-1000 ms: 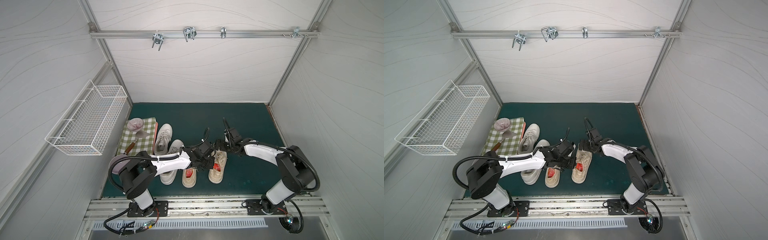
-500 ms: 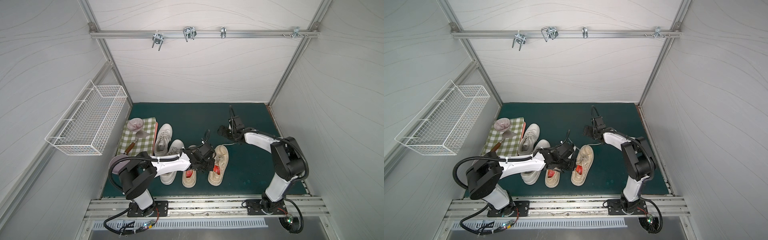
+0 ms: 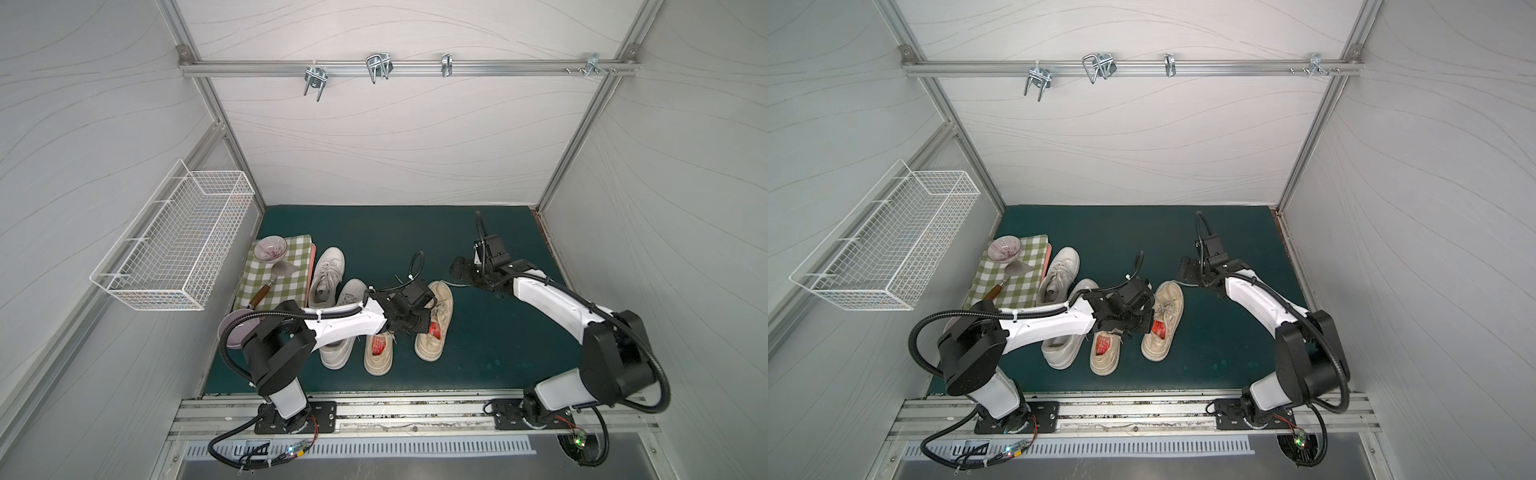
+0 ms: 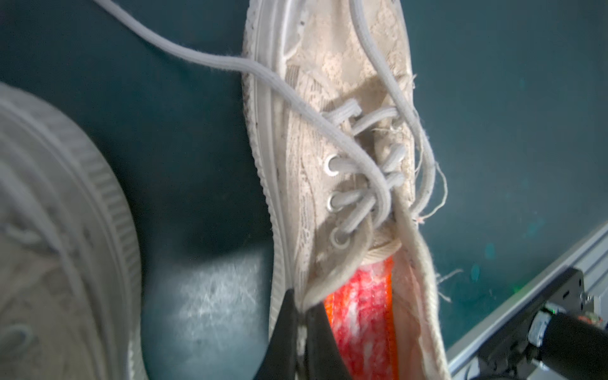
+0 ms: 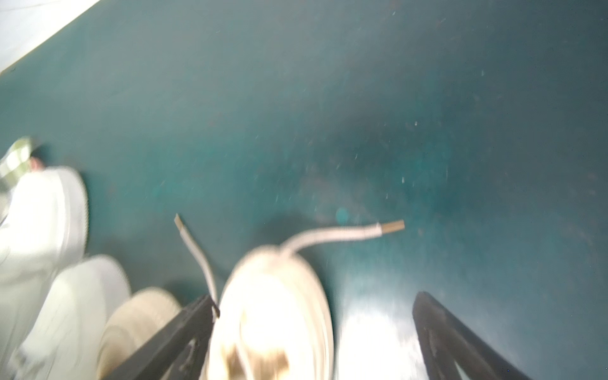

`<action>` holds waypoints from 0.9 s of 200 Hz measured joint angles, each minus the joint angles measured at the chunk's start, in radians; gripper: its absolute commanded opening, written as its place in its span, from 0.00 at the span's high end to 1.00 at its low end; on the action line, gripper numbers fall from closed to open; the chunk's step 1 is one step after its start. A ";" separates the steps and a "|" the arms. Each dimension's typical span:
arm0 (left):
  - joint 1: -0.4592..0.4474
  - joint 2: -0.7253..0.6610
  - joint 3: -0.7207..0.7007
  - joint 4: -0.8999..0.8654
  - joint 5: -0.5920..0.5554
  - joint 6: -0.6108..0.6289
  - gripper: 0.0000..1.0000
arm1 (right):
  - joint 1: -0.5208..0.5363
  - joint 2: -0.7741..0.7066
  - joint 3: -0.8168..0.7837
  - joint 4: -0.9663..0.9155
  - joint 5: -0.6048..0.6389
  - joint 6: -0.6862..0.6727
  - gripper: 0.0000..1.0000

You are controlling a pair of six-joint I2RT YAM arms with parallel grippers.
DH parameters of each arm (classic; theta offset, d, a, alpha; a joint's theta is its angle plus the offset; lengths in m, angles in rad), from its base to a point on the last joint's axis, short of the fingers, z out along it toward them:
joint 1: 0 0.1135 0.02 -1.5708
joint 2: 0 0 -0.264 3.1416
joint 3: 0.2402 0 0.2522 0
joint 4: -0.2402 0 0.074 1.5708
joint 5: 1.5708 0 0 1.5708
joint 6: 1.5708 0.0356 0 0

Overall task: Remove the insole from the shoe
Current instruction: Untie the shoelace on the shoe, then adjust the shoe at the center of the board.

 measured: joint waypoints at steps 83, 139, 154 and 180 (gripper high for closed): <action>0.059 0.132 0.115 -0.011 -0.014 -0.067 0.75 | 0.061 -0.119 -0.146 -0.080 -0.064 -0.063 0.15; 0.044 0.043 0.046 0.015 -0.004 -0.068 0.59 | 0.143 -0.168 -0.150 -0.093 -0.067 -0.114 0.25; 0.046 0.023 0.042 0.022 0.001 -0.049 0.64 | 0.174 -0.164 -0.133 -0.094 -0.069 -0.127 0.29; 0.051 0.024 0.044 0.039 0.018 -0.013 0.71 | 0.205 -0.140 -0.084 -0.092 -0.076 -0.143 0.35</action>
